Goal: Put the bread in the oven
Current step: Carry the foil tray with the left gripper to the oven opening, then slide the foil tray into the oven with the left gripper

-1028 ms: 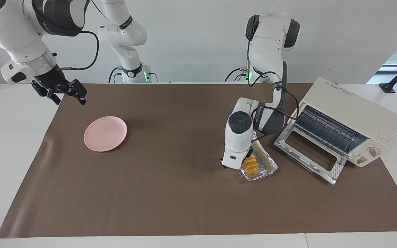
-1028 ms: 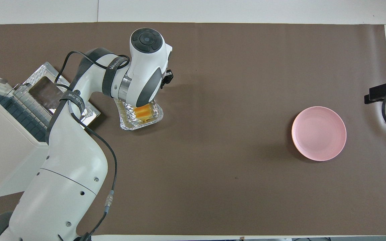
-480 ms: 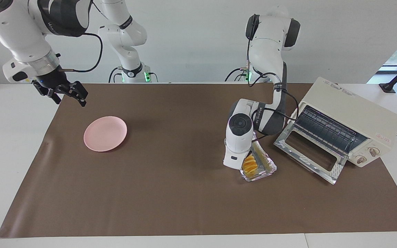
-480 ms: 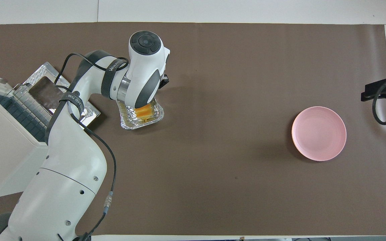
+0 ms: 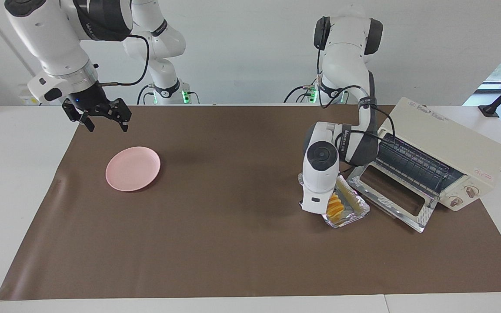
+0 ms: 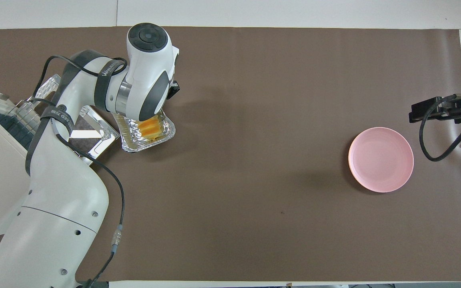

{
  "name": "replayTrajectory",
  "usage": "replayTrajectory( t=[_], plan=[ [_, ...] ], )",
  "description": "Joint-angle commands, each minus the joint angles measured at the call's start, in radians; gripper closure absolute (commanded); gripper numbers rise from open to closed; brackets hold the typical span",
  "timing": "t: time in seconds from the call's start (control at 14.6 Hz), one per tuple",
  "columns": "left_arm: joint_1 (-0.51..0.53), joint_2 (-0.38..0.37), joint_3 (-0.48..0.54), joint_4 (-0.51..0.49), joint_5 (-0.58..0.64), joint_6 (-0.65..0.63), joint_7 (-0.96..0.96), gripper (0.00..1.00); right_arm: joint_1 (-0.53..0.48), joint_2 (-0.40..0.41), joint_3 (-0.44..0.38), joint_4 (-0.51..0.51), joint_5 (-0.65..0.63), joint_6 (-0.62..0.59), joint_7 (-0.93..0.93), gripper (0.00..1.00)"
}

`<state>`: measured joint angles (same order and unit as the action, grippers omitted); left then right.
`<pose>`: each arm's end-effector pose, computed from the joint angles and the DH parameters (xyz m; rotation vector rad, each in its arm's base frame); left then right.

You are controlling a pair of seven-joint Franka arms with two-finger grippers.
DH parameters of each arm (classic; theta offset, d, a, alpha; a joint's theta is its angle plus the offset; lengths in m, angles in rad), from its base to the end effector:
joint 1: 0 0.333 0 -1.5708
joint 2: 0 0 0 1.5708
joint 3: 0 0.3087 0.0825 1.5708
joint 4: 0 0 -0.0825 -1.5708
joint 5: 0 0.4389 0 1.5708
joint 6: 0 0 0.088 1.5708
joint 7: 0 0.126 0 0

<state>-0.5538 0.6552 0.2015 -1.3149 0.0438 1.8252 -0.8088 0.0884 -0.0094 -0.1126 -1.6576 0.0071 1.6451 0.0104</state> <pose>0.7043 -0.2835 0.3038 -2.8684 -0.5963 0.0286 0.6110 -0.0142 0.5645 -3.1329 0.0550 0.0049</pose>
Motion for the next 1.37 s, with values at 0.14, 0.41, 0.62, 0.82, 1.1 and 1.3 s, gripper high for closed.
replayTrajectory(
  t=[0.14, 0.41, 0.62, 0.82, 1.1, 1.3],
  plan=[
    [-0.001, -0.032, 0.108, 0.002, -0.004, -0.102, -0.036, 1.0, -0.015, -0.012, -0.005, -0.002, -0.009, -0.013, -0.026, 0.0],
    [0.044, -0.032, 0.136, 0.022, -0.004, -0.119, -0.033, 1.0, -0.015, -0.012, -0.005, 0.001, -0.009, -0.021, -0.029, 0.0],
    [0.092, -0.055, 0.136, 0.022, -0.005, -0.119, -0.032, 1.0, -0.012, -0.012, -0.007, 0.006, -0.009, -0.019, -0.027, 0.0],
    [0.133, -0.068, 0.134, 0.022, -0.012, -0.116, -0.03, 1.0, -0.041, -0.014, 0.017, 0.007, -0.01, -0.018, -0.023, 0.0],
    [0.182, -0.069, 0.136, 0.02, -0.039, -0.116, -0.027, 1.0, -0.133, -0.032, 0.116, 0.01, -0.016, -0.039, -0.023, 0.0],
    [0.207, -0.072, 0.134, 0.014, -0.041, -0.118, 0.034, 1.0, -0.144, -0.03, 0.114, 0.013, -0.018, -0.047, -0.021, 0.0]
  ],
)
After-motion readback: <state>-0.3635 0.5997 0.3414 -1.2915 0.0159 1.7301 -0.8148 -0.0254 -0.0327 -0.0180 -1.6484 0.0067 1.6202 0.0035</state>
